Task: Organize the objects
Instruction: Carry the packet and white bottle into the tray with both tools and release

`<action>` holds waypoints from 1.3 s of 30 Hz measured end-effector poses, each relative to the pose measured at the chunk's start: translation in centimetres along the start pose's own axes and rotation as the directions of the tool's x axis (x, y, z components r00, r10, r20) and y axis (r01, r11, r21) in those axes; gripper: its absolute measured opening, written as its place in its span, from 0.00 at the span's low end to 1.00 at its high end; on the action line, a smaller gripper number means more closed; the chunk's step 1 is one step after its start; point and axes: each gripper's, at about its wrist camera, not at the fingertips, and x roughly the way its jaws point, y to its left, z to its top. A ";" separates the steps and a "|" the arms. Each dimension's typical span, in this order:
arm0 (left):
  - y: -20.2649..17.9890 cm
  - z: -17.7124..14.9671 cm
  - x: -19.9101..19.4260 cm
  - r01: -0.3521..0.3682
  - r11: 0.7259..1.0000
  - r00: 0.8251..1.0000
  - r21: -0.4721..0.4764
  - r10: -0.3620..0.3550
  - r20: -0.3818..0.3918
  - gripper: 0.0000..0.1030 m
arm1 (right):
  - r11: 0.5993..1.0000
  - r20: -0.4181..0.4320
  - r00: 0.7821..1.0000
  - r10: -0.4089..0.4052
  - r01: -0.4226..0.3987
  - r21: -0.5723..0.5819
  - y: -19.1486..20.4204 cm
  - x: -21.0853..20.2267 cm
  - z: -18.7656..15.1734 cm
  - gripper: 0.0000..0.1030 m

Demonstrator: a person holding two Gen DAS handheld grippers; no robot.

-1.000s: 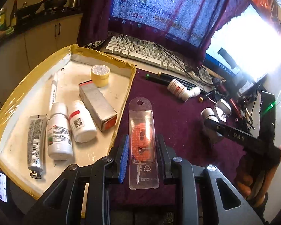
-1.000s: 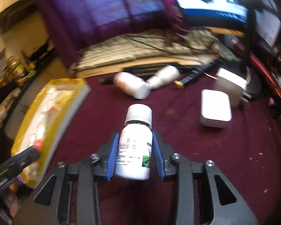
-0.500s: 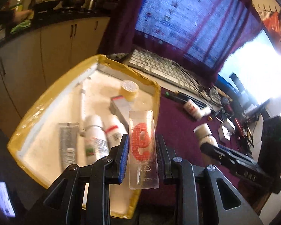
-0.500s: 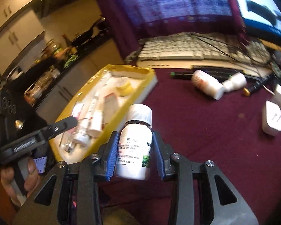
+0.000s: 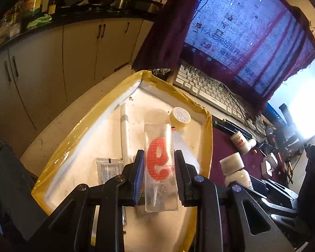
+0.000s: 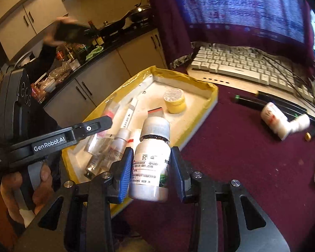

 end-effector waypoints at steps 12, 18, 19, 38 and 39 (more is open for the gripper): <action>1.2 2.7 1.9 -0.046 0.999 0.999 0.012 0.046 -0.025 0.23 | 0.997 0.008 0.997 -0.074 0.075 -0.026 -0.6 2.3 3.5 0.33; 1.3 3.5 3.7 -0.049 0.999 0.997 0.013 0.050 -0.060 0.23 | 0.991 -0.031 0.993 -0.118 0.115 -0.068 -0.7 5.1 4.7 0.33; 1.2 3.6 4.0 -0.051 0.999 0.996 0.015 0.052 -0.066 0.23 | 0.990 -0.040 0.991 -0.127 0.124 -0.073 -0.7 5.6 4.7 0.33; 1.2 3.6 6.0 -0.101 0.995 0.991 0.025 0.103 -0.086 0.27 | 0.991 -0.016 0.994 -0.105 0.103 -0.085 0.0 6.1 3.7 0.50; 1.1 3.6 5.8 -0.099 0.995 0.992 0.032 0.101 -0.072 0.37 | 0.992 0.004 0.996 -0.091 0.091 -0.084 0.1 5.5 3.5 0.53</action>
